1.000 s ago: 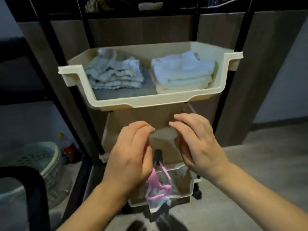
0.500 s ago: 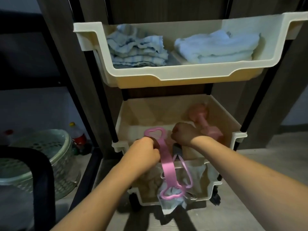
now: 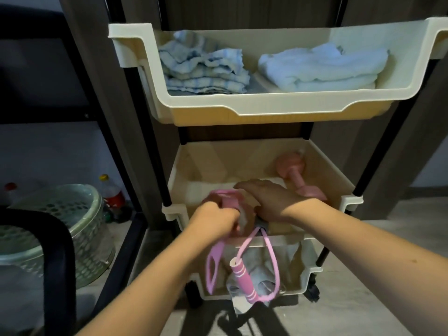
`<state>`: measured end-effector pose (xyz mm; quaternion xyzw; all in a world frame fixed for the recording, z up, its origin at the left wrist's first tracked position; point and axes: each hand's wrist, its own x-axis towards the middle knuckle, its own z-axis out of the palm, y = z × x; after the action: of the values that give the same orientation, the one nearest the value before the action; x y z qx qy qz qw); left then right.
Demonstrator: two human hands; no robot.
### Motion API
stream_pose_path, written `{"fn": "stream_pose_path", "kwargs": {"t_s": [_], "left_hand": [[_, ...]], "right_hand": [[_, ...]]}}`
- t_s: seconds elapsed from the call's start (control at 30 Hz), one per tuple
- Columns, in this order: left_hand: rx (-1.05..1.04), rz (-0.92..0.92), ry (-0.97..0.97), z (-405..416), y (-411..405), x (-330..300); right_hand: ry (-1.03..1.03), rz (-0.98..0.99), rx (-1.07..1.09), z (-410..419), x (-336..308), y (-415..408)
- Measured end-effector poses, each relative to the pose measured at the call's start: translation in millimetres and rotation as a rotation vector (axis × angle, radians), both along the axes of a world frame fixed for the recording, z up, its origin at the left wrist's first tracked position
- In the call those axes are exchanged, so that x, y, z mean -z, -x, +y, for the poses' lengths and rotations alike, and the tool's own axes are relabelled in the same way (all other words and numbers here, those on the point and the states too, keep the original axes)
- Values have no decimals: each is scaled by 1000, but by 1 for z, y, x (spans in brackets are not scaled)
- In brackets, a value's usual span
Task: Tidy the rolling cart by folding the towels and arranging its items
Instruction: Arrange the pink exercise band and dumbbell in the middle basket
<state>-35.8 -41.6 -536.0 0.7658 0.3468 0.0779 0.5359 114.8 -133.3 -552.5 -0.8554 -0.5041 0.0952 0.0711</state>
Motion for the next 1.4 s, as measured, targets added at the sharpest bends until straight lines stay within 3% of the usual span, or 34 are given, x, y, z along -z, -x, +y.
{"fn": "stream_pose_path", "kwargs": {"t_s": [0.1, 0.23, 0.4, 0.53, 0.7, 0.77, 1.03, 1.13, 1.23, 1.33, 1.4], "left_hand": [[-13, -172, 232, 5, 10, -23], [53, -254, 212, 14, 24, -47], [66, -337, 203, 24, 25, -73], [-6, -490, 267, 14, 9, -84], [-73, -576, 338, 7, -25, -97], [-87, -550, 328, 6, -35, -99], [-87, -402, 149, 25, -46, -92], [-94, -197, 58, 38, -40, -68], [129, 24, 94, 36, -33, -30], [181, -9, 91, 33, -36, -13], [139, -76, 203, 30, -39, -14]], "right_hand": [[-148, 58, -123, 1, -8, 7], [-385, 234, -75, 3, -28, 18], [-598, 189, 42, -8, -53, 15], [-773, 578, 111, -20, -55, 19], [-814, 944, 199, -31, -56, 21], [-854, 987, 220, -34, -58, 21], [-800, 808, 248, -20, -55, 27], [-799, 738, 326, -8, -62, 23], [-867, 787, 409, 0, -70, 12], [-920, 863, 469, 3, -71, 4], [-933, 869, 497, 2, -68, -2]]}}
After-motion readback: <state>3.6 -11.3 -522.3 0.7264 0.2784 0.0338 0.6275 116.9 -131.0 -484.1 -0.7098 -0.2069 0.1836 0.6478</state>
